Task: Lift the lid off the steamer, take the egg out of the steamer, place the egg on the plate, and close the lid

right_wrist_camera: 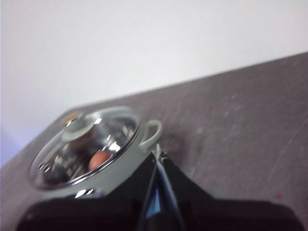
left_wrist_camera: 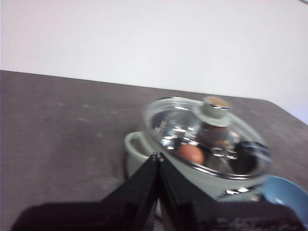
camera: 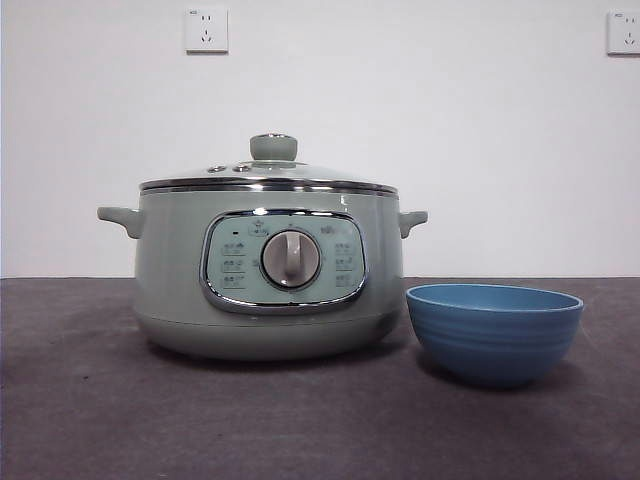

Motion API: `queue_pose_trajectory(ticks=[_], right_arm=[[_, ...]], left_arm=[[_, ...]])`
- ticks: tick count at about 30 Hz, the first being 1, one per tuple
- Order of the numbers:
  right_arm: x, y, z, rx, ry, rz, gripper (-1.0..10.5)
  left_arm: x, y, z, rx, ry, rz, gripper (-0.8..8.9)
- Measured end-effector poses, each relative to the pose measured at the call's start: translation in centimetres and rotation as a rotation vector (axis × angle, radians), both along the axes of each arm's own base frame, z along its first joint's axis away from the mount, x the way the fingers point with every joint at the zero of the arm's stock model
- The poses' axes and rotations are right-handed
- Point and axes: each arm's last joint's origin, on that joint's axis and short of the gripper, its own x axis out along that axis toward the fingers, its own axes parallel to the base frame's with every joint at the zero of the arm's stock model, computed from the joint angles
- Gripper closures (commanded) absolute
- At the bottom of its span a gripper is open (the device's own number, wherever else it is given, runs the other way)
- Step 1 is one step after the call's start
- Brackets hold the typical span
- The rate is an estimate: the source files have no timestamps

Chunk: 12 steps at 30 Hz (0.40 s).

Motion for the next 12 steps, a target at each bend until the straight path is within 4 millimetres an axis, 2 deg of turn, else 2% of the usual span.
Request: queue_pose_trajectory(ticks=[12], right_arm=[[3.6,1.3,8.3,-0.17,0.229,0.383,9.6]], left_arm=[[1.0,-0.7,6.8,0.049,0.148,-0.272,8.21]])
